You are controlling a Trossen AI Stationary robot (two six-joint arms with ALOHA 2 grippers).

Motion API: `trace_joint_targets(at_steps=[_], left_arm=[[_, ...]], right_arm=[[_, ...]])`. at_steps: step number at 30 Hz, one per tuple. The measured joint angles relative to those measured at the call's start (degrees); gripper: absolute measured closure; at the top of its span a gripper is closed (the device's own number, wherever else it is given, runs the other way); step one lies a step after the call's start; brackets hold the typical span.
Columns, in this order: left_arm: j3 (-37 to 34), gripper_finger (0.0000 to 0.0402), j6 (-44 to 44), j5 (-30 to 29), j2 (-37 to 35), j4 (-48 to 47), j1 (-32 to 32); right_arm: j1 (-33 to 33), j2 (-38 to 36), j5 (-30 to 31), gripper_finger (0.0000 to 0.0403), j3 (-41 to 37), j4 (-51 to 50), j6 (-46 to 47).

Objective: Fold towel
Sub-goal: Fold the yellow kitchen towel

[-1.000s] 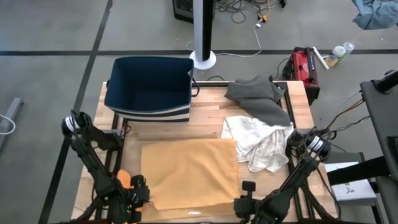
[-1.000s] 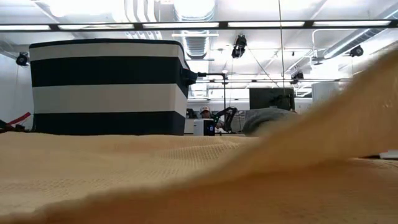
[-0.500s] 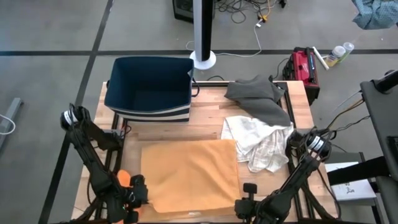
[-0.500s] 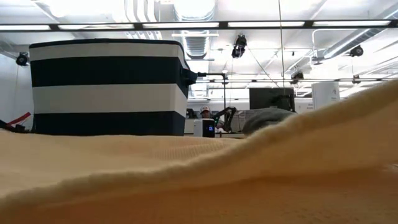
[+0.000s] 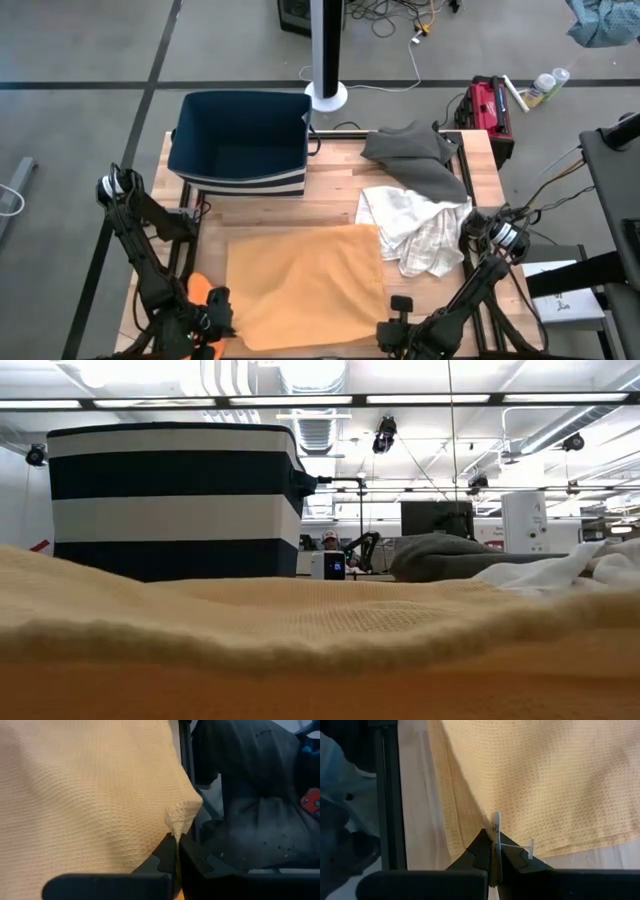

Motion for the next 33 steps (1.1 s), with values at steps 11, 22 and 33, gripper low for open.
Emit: trace_joint_targets(at_steps=[11,22,33], left_arm=[[-0.51,0.0401,-1.74,0.21,1.31,0.01,0.00],[-0.51,0.0309,-7.17,4.48,1.27,-1.43,-0.04],[-0.51,0.0204,-5.22,0.90,-0.09,-1.68,-0.09]], right_arm=[[-0.02,0.00,0.05,0.0391,0.00,0.89,3.54],[-0.02,-0.03,-2.94,0.0266,0.00,0.46,6.43],[0.37,-3.56,-0.59,0.0207,0.00,-1.89,7.48]])
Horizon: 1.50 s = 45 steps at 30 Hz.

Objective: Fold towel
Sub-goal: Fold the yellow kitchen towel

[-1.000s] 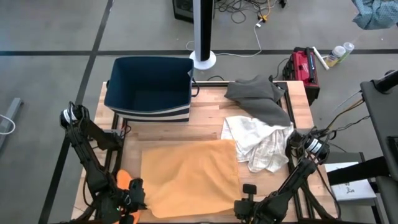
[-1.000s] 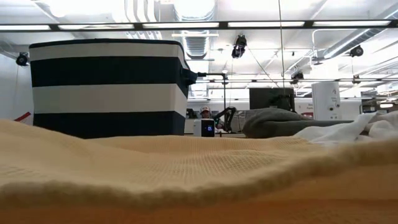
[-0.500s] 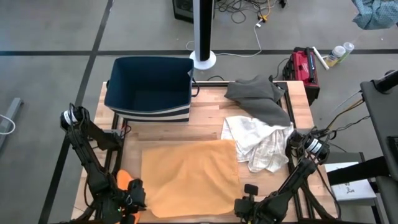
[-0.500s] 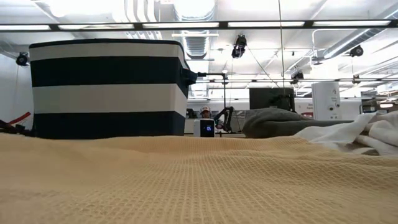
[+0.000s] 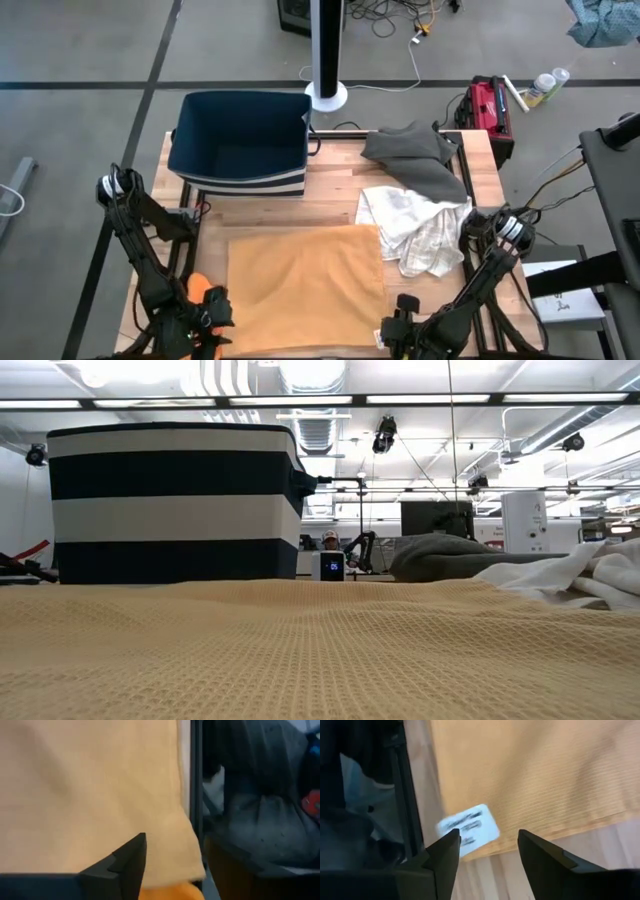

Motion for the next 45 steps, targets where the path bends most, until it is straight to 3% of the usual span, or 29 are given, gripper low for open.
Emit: trace_joint_targets(at_steps=[7,12,22,29,33,41,45], left_arm=[[-0.02,0.0193,6.06,-8.05,3.36,5.90,0.00],[-0.02,0.0206,9.67,-8.04,7.55,12.08,0.18],[-0.02,0.0230,8.00,-8.02,12.66,11.57,0.70],[-0.02,0.0228,8.09,-8.32,12.33,12.75,0.81],[-0.02,0.0220,9.58,-10.11,12.62,14.55,0.96],[-0.02,0.0211,11.19,-10.92,13.62,15.88,1.33],[-0.02,0.0215,11.25,-11.48,13.62,15.84,1.44]], right_arm=[[-0.55,2.67,2.59,0.0216,-0.12,3.72,-0.64],[-1.12,6.24,2.12,0.0222,-0.15,3.10,-1.11],[-2.81,5.68,3.67,0.0234,-0.20,-9.22,2.79],[-2.75,5.68,2.75,0.0241,-0.18,-0.57,-1.32],[-3.69,6.64,2.56,0.0247,-0.79,-0.68,-1.51],[-6.34,6.61,3.80,0.0254,-1.97,-14.31,3.98],[-6.21,5.70,4.15,0.0252,-1.44,-15.04,4.65]])
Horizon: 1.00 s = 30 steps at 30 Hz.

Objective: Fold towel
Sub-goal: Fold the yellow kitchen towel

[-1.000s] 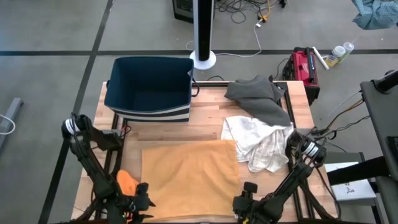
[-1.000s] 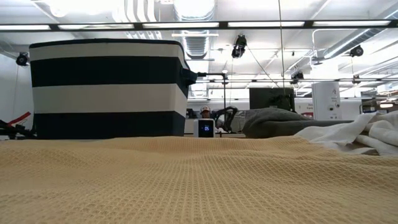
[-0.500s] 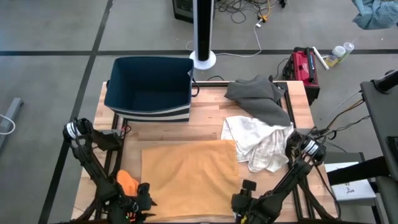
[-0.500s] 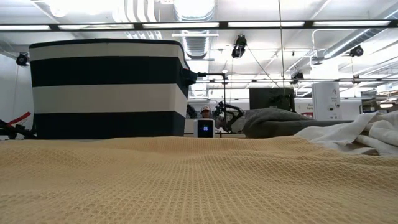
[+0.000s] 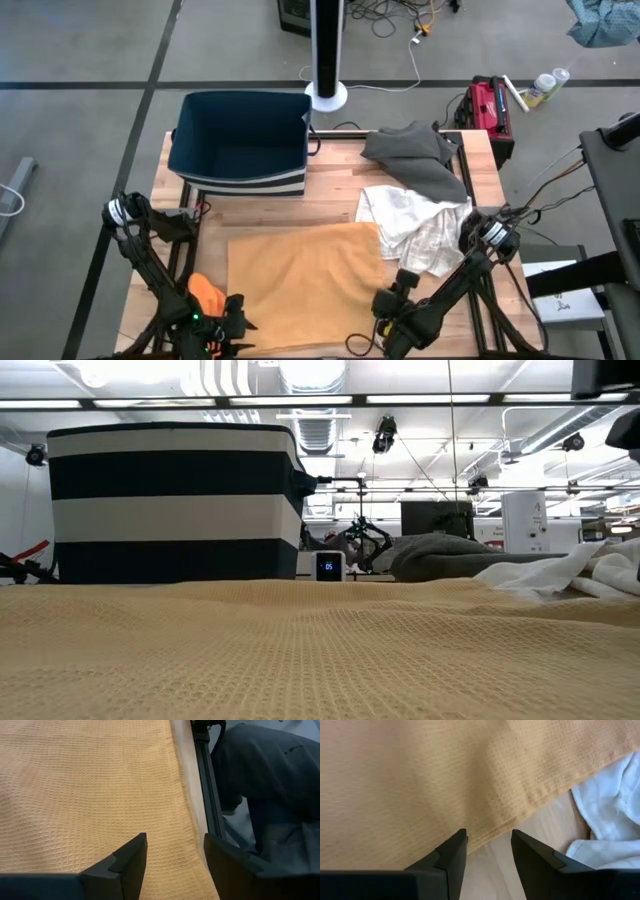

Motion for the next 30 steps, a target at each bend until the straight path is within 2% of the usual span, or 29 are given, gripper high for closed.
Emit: trace_joint_targets(at_steps=[3,5,11,15,18,24,30], left_arm=[[0.00,0.0220,0.00,0.71,0.00,0.14,0.02],[0.03,0.0223,0.00,0.90,0.00,0.30,0.01],[0.31,0.0228,3.42,0.94,0.69,5.26,0.87],[0.42,0.0228,8.23,1.18,3.91,13.17,3.03],[1.72,0.0231,10.48,2.17,7.09,14.07,5.62],[8.02,0.0234,20.17,2.47,12.15,14.24,10.61],[14.19,0.0231,25.21,4.59,16.58,12.02,14.03]], right_arm=[[0.59,-0.05,0.66,0.0253,1.59,1.77,-0.59],[0.96,-0.09,2.70,0.0256,2.33,6.43,-3.42],[-0.03,0.69,5.11,0.0267,2.03,33.36,-22.97],[-2.23,3.23,4.67,0.0277,1.88,42.25,-31.29],[-3.73,4.26,5.03,0.0285,1.88,43.72,-32.76],[-5.59,4.69,12.05,0.0296,1.84,41.20,-32.31],[-8.04,5.08,12.14,0.0300,1.68,39.64,-28.29]])
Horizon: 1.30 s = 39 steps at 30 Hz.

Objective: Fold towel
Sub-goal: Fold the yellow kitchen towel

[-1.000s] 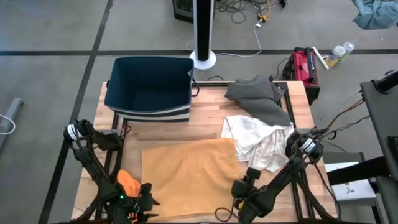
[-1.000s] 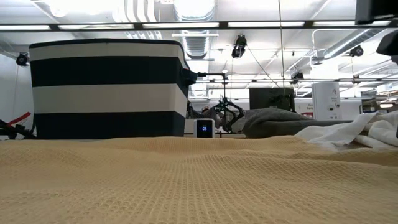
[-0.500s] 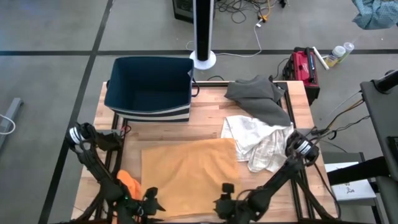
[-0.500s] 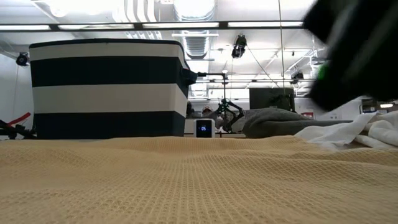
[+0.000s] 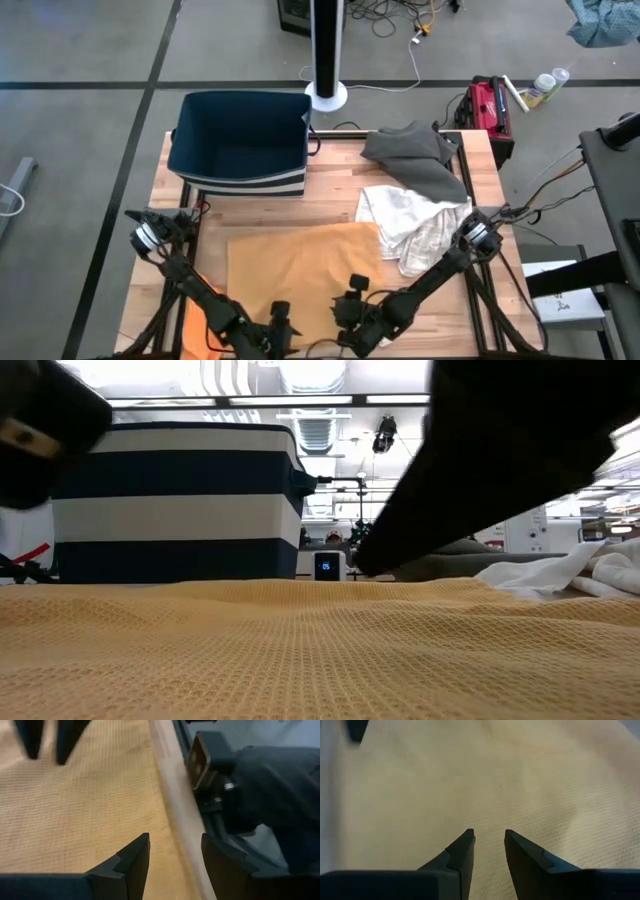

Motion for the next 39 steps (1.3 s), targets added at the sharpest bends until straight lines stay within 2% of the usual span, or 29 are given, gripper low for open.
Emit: trace_joint_targets(at_steps=[9,15,22,30,33,39], left_arm=[[3.86,0.0246,0.23,0.11,4.51,-1.84,1.41],[4.03,0.0248,-1.18,0.08,6.12,-2.31,1.94],[4.15,0.0249,-1.37,-0.20,6.50,-2.25,2.28],[4.50,0.0253,-0.50,0.21,6.44,-2.83,2.30],[4.52,0.0284,0.36,0.45,6.38,-3.27,2.36],[4.52,0.0386,1.15,1.39,6.15,-3.39,2.80]], right_arm=[[-0.27,0.17,-0.10,0.0291,-0.09,0.16,0.04],[-0.14,0.17,-0.28,0.0300,-0.09,0.31,0.04],[-0.18,0.17,-0.29,0.0309,-0.09,0.41,0.04],[-0.16,0.17,-0.56,0.0298,-0.09,0.43,0.04],[-0.16,0.17,-0.62,0.0293,-0.09,0.41,0.06],[-0.16,0.17,-0.64,0.0292,-0.09,0.43,0.06]])
